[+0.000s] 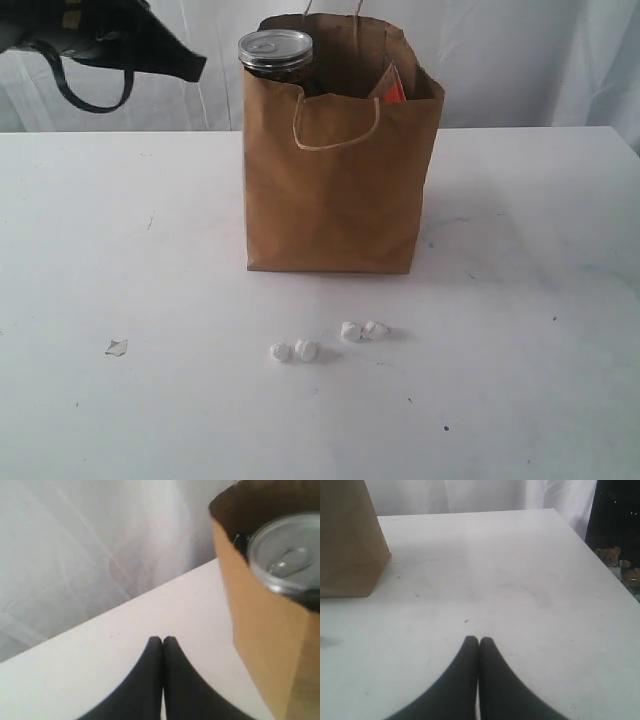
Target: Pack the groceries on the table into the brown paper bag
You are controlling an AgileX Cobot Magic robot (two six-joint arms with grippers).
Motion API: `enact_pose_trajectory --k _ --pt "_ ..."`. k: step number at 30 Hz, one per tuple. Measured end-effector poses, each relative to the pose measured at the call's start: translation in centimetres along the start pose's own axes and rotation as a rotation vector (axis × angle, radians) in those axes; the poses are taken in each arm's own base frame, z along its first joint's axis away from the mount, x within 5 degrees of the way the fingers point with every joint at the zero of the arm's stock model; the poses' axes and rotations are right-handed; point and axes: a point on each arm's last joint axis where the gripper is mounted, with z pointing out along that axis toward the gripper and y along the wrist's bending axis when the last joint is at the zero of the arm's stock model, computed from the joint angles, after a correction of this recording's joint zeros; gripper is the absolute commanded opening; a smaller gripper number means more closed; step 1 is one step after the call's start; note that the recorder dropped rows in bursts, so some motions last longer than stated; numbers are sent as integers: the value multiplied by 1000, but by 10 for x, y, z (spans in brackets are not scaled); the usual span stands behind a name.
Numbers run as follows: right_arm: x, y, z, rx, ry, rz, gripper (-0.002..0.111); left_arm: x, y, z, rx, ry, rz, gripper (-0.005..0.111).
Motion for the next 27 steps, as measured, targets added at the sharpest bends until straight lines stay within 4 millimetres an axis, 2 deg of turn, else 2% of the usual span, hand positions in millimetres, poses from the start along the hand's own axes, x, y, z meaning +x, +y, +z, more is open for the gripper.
enact_pose_trajectory --k 3,8,13,19,27 --pt "0 0 0 0 0 0 0 0 6 -11 -22 27 -19 0" --pt "0 0 0 0 0 0 0 -3 13 -34 38 27 -65 0" --pt "0 0 0 0 0 0 0 6 10 -43 130 46 -152 0" --pt "0 0 0 0 0 0 0 37 -20 -34 384 56 -155 0" --pt "0 0 0 0 0 0 0 92 -35 -26 394 101 -216 0"
